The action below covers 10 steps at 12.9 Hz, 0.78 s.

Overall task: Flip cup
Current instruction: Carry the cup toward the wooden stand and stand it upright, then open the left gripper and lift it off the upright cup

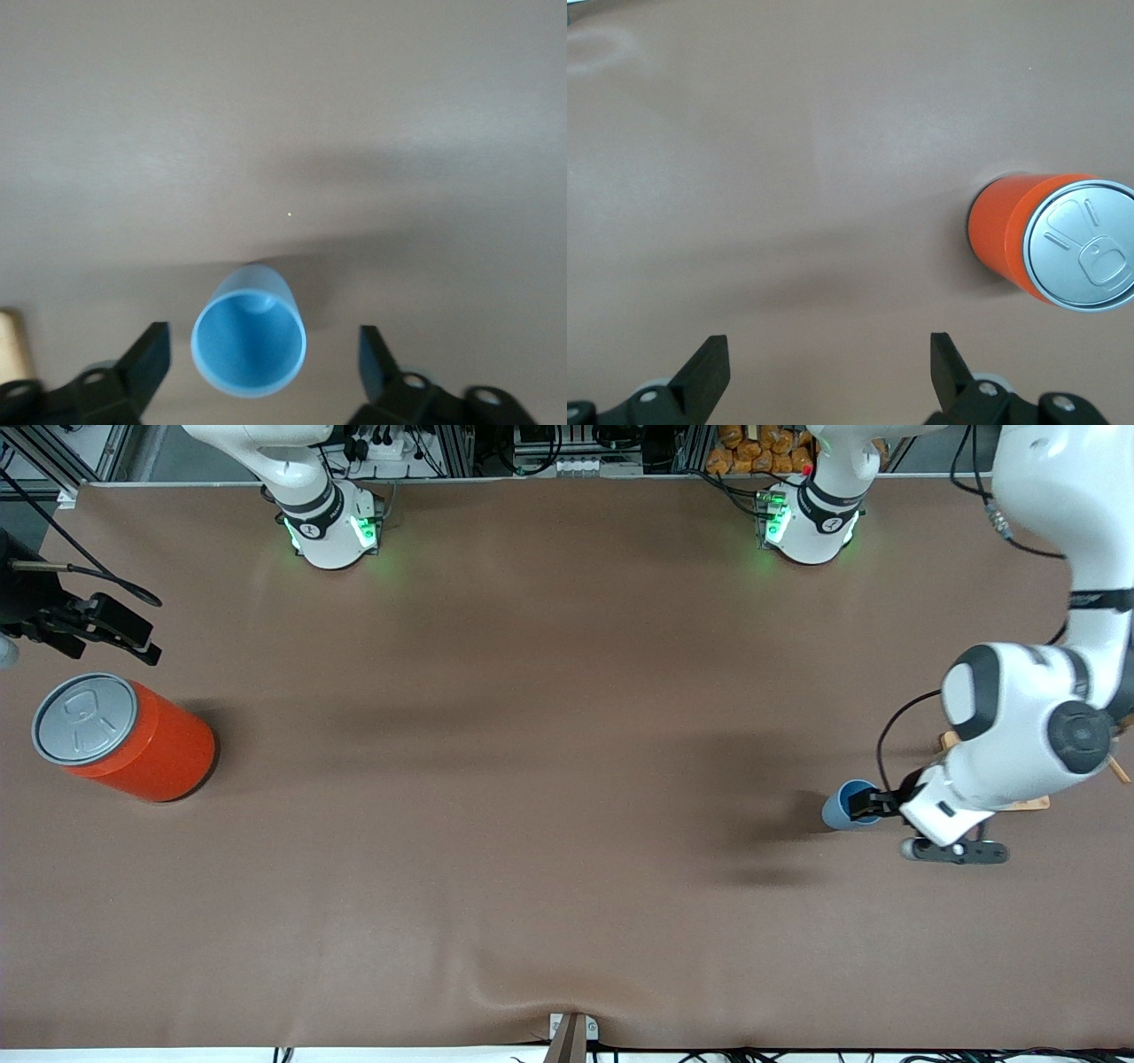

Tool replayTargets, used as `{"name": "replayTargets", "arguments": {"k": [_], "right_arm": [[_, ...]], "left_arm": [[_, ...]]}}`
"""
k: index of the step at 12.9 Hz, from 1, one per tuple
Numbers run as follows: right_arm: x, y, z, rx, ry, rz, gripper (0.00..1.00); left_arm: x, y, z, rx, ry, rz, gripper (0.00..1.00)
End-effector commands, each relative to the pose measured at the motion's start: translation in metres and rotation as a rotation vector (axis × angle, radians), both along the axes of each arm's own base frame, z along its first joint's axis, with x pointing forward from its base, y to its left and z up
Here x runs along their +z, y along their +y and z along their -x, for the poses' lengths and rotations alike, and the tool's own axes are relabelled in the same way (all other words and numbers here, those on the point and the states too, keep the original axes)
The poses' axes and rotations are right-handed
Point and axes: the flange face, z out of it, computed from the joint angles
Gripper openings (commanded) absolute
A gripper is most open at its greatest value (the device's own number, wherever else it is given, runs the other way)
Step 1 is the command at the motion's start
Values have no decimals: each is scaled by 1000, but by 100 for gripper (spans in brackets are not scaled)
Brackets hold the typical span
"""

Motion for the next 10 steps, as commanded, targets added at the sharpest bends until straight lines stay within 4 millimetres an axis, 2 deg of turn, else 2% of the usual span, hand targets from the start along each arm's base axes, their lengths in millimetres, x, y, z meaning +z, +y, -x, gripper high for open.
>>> {"name": "replayTargets", "arguments": {"k": [1, 6, 8, 10], "right_arm": [[3, -2, -3, 4, 1, -4, 100], [2, -2, -2, 5, 4, -4, 100], [2, -2, -2, 6, 4, -4, 100], [2, -3, -2, 5, 4, -4, 100]], "left_arm": [[75, 9, -5, 15, 23, -29, 100], [165, 26, 23, 31, -63, -105, 100], [192, 27, 37, 29, -78, -131, 100], [207, 27, 46, 33, -86, -135, 100]]}}
